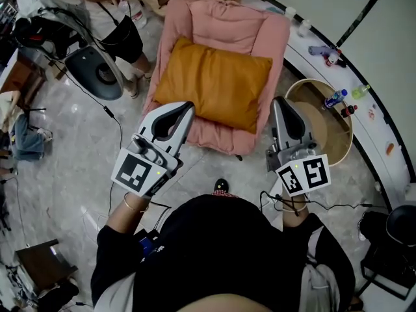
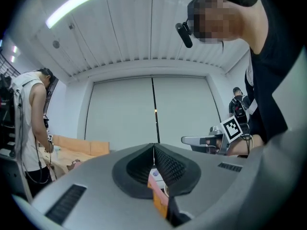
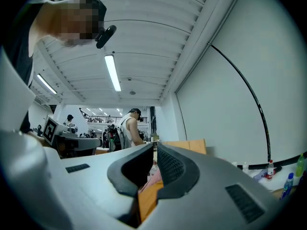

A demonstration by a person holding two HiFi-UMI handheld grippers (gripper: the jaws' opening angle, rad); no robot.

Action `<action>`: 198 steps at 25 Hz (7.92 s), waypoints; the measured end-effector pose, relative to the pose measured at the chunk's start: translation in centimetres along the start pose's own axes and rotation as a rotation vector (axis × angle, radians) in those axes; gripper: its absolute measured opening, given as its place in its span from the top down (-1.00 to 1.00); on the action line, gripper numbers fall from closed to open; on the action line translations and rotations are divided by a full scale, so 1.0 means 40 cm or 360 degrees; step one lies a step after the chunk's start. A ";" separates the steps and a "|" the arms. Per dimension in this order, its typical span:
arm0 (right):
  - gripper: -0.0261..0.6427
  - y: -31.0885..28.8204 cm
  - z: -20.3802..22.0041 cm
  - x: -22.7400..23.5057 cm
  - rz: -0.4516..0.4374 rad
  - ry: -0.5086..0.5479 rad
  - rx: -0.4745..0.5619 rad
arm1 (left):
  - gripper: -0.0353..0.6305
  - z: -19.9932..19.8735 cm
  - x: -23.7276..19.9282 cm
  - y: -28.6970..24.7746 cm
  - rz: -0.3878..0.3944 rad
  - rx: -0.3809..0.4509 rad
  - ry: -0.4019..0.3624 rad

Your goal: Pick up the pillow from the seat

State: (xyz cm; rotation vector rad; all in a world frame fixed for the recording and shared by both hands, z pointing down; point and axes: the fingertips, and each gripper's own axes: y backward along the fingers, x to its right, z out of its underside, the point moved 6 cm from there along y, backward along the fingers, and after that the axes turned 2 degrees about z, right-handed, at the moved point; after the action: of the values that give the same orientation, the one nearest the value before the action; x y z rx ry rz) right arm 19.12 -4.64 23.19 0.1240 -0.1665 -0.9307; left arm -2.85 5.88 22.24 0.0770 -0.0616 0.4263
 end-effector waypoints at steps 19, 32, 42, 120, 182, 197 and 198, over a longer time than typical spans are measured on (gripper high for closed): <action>0.85 -0.024 0.012 0.033 0.0074 0.0013 -0.0012 | 0.86 0.010 -0.045 -0.061 0.0087 0.0001 -0.0102; 0.85 -0.116 0.030 0.051 0.0252 0.0026 -0.0021 | 0.86 0.030 -0.207 -0.133 0.0184 0.0015 -0.0162; 0.85 -0.215 0.062 0.059 0.0349 0.0030 -0.0046 | 0.86 0.062 -0.352 -0.182 0.0213 0.0000 -0.0164; 0.85 -0.372 0.130 -0.014 0.1015 0.0057 -0.0330 | 0.28 0.769 -0.903 -0.291 0.0193 -0.0805 0.0147; 0.85 -0.429 0.158 -0.005 0.1177 0.0126 -0.0469 | -0.04 1.079 -1.003 -0.342 0.0163 -0.1271 0.0821; 0.85 -0.422 0.150 -0.003 0.1165 0.0075 -0.0431 | 0.07 1.060 -0.999 -0.346 0.0149 -0.1211 0.0849; 0.85 -0.420 0.148 -0.004 0.1169 0.0061 -0.0423 | 0.10 1.056 -0.999 -0.346 0.0149 -0.1212 0.0843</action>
State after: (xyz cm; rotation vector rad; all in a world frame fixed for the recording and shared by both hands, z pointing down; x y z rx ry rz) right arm 4.65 -14.65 26.00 -0.1609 -0.0420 -0.2113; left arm -35.25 -26.78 60.40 -0.7901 0.2968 0.4817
